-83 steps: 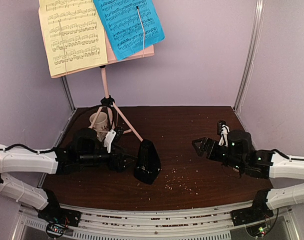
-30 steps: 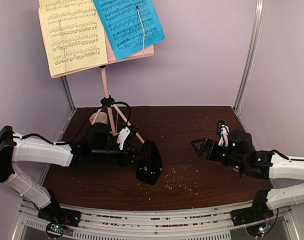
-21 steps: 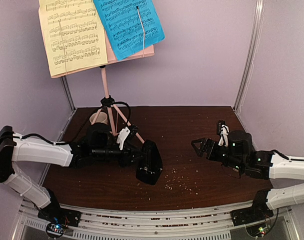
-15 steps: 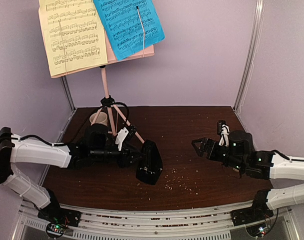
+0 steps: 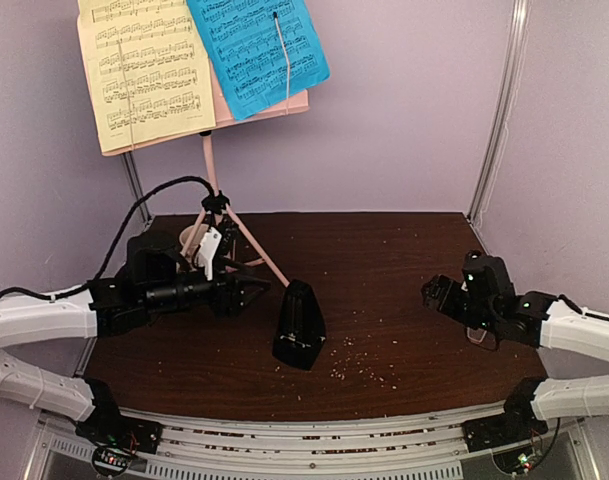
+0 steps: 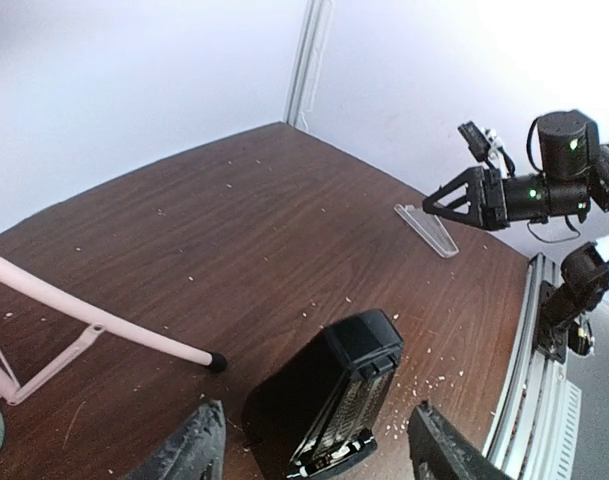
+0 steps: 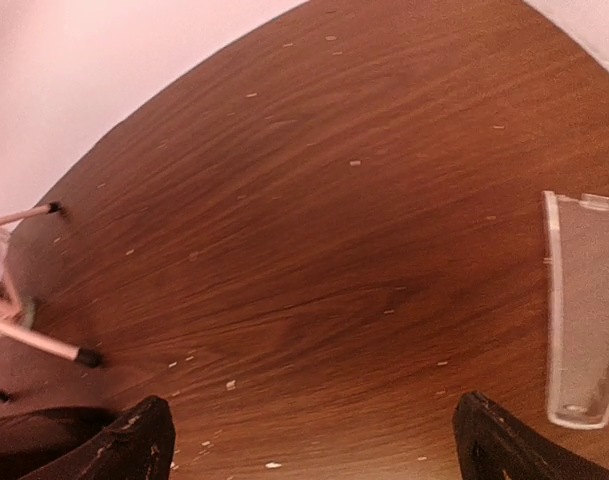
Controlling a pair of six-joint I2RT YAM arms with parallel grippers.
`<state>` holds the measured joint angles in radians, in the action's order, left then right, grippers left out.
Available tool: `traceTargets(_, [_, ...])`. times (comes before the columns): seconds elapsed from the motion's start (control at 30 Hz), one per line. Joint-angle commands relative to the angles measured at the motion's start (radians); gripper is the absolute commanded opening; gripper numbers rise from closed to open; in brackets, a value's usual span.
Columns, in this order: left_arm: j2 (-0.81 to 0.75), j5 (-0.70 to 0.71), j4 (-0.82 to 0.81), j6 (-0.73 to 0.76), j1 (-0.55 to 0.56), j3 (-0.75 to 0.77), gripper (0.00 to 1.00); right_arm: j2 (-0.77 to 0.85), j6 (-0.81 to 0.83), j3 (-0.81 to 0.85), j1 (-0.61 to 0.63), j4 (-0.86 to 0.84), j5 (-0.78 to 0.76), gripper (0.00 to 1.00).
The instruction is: Pack up the instrument practice props
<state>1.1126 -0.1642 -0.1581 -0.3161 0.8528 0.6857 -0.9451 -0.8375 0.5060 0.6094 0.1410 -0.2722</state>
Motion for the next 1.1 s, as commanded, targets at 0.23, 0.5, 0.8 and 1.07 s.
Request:
traceTargets(0.23, [-0.203, 0.139, 0.177, -0.247, 0.002, -0.017, 0.84, 0.170, -0.001, -0.072, -0.433, 0.236, 0.059, 0.96])
traceTargets(0.5, [-0.244, 0.133, 0.245, -0.279, 0.002, -0.023, 0.84, 0.123, 0.017, -0.193, -0.669, 0.138, 0.263, 0.80])
traceTargets(0.8, [-0.228, 0.135, 0.225, -0.306, 0.002, -0.026, 0.83, -0.009, 0.114, -0.151, -0.680, 0.149, 0.285, 0.69])
traceTargets(1.07, [-0.181, 0.102, 0.184, -0.322, 0.001, -0.017, 0.82, -0.074, 0.146, -0.134, -0.680, 0.121, 0.310, 0.51])
